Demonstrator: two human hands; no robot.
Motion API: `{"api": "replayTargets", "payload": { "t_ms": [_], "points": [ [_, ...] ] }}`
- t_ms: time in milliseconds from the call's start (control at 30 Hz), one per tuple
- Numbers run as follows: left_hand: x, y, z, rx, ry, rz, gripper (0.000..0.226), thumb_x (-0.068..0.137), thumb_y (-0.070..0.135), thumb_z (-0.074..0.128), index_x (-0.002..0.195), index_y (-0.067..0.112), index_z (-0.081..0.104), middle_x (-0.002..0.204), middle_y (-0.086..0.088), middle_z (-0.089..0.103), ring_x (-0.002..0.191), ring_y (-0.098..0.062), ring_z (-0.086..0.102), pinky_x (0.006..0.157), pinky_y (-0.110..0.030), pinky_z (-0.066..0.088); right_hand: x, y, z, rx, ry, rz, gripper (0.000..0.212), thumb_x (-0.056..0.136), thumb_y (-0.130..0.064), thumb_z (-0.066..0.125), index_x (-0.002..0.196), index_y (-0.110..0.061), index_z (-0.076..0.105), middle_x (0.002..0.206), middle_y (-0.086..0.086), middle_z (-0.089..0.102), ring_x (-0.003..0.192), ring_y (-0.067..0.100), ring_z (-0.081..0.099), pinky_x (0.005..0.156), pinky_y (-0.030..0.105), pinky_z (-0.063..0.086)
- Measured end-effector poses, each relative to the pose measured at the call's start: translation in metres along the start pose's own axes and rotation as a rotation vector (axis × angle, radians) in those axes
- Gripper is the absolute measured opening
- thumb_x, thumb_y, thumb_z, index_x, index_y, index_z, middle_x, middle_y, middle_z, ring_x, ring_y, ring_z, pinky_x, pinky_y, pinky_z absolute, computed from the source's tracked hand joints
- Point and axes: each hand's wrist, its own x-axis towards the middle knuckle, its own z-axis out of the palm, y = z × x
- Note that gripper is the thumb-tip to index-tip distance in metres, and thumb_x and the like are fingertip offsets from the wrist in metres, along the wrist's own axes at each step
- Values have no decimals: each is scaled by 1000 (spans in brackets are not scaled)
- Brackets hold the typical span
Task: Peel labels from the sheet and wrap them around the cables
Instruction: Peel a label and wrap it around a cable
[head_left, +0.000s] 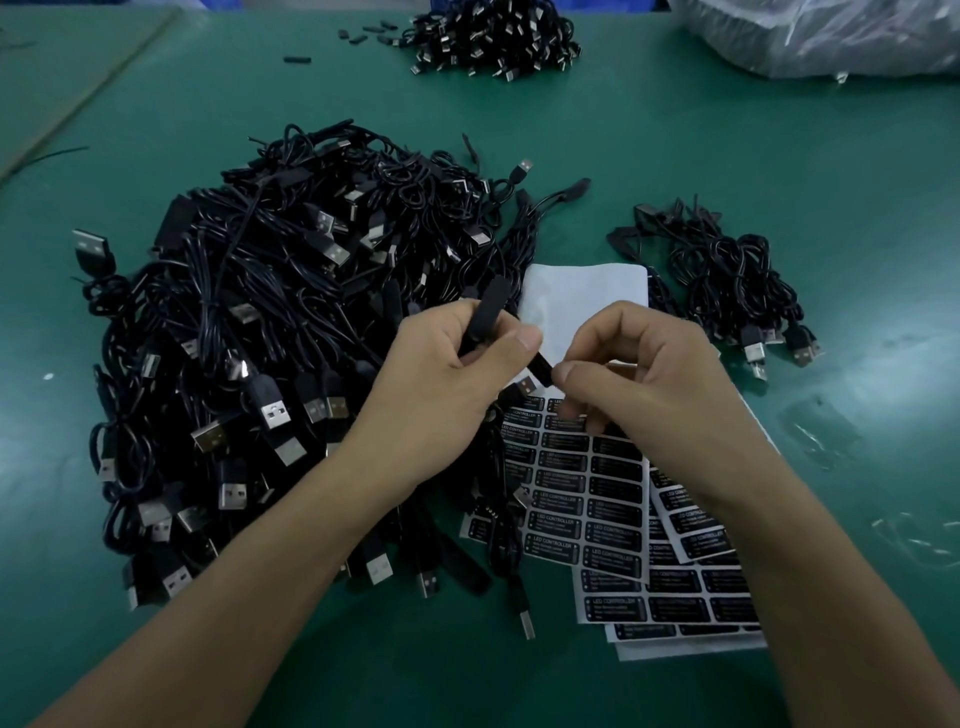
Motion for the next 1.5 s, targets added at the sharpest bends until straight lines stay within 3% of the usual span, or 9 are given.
{"api": "replayTargets", "payload": {
  "t_ms": [267, 400, 567, 667, 867, 1067, 1233, 1367, 1500],
  "points": [
    [3, 3, -7, -228, 108, -116, 12, 95, 19, 67, 84, 21, 72, 47, 16, 42, 45, -3, 32, 50, -17, 34, -2, -3, 6, 145, 100, 137, 30, 75, -16, 85, 99, -18, 68, 72, -1, 70, 58, 16, 66, 46, 21, 47],
    [4, 6, -8, -349, 103, -136, 10, 79, 30, 73, 84, 22, 73, 47, 11, 35, 45, -6, 28, 48, -17, 33, -5, -5, 26, 366, 44, 232, 5, 82, -8, 78, 83, -11, 75, 70, 2, 70, 54, 12, 65, 37, 18, 41],
    [2, 6, -5, -332, 106, -109, 7, 89, 21, 68, 83, 22, 72, 43, 15, 40, 42, -3, 32, 48, -15, 34, -8, -7, 44, 651, 115, 320, 21, 84, -7, 73, 67, -16, 78, 67, 0, 69, 54, 8, 64, 36, 14, 39],
    [2, 7, -4, -321, 110, -110, 11, 92, 18, 67, 84, 22, 72, 44, 14, 43, 44, -3, 33, 49, -16, 33, -7, -9, 46, 792, 140, 345, 2, 72, -15, 76, 71, -13, 76, 69, 1, 69, 53, 7, 63, 37, 14, 40],
    [2, 6, -3, -313, 104, -98, 10, 93, 16, 66, 86, 19, 72, 43, 13, 47, 43, -2, 32, 47, -16, 32, -7, -8, 46, 889, 150, 329, 6, 69, -22, 78, 67, -18, 74, 70, -1, 68, 55, 6, 59, 42, 15, 42],
    [0, 3, -1, -205, 56, -25, 10, 96, 12, 63, 91, 14, 71, 44, 19, 52, 44, 4, 50, 52, -5, 39, -6, -8, 46, 834, 236, 285, 20, 78, -17, 76, 59, -21, 72, 65, -3, 63, 55, 6, 55, 45, 16, 43],
    [0, -2, 0, -68, 45, -53, 27, 97, 39, 46, 102, 26, 69, 50, 22, 47, 50, 0, 46, 63, -23, 39, -4, -5, 34, 447, 388, 86, 23, 94, -11, 66, 72, -14, 66, 62, -6, 57, 57, 6, 51, 53, 20, 45],
    [3, -5, -1, -43, 96, -105, 17, 86, 37, 37, 86, 28, 51, 53, 15, 42, 52, -8, 34, 59, -35, 29, -4, -8, 28, 388, 309, -9, 25, 95, -10, 65, 71, -19, 65, 67, -5, 59, 66, 10, 55, 59, 22, 47],
    [1, -7, -2, 20, 15, -8, 19, 96, 33, 43, 79, 34, 51, 60, 13, 52, 57, -5, 44, 57, -25, 40, -4, -8, 23, 335, 176, -28, 23, 94, -8, 65, 73, -17, 68, 71, -2, 65, 77, 18, 62, 65, 25, 53]
  ]
}}
